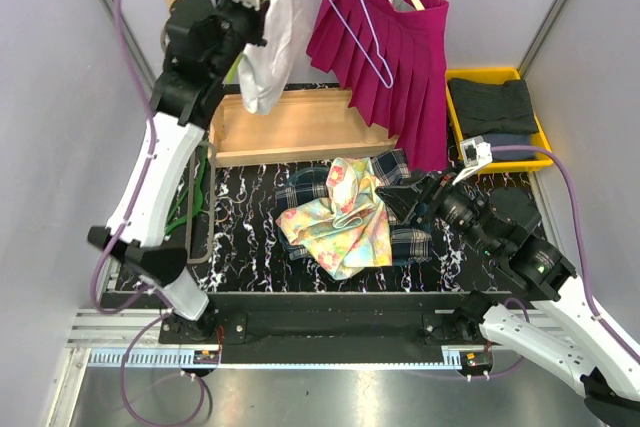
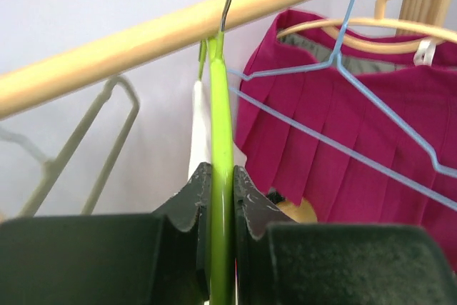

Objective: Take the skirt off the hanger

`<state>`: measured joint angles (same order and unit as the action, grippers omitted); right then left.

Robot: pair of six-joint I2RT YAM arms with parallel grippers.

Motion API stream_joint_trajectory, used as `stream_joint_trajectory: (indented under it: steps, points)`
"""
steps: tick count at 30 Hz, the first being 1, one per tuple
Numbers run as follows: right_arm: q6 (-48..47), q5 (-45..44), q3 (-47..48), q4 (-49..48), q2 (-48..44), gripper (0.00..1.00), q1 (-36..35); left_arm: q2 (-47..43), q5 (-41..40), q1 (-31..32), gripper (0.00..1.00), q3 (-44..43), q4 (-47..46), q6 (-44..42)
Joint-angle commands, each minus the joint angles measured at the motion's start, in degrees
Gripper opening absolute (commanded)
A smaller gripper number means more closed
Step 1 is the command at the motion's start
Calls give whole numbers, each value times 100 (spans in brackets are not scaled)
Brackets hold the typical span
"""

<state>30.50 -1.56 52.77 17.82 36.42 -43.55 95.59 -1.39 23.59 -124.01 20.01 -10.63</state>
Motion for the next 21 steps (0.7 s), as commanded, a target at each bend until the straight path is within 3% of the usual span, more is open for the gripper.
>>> stream_joint_trajectory:
  steps: [1, 7, 11, 13, 18, 21]
  points:
    - [26, 104, 49, -244, -30, 93, 4, -1224, -301, -109, 0, 646, -754, 17]
    - [-35, 147, 268, -350, 311, 98, -4, -2543, 102, -127, 0, 1948, 115, 631]
    - [209, 322, 295, -814, 672, 100, -4, -3055, 849, -118, 0, 1969, 1002, 1037]
    - [420, 463, 147, -1411, 936, 100, 4, -3038, 1455, -110, 0, 1453, 1311, 1228]
    - [1712, 1061, -678, -4054, 1708, 100, 4, -2713, 2781, -118, 0, -42, 2173, 1459]
    - [2109, 965, -1136, -5515, 1955, 99, -4, -2835, 3091, -118, 0, -194, 2183, 1529]
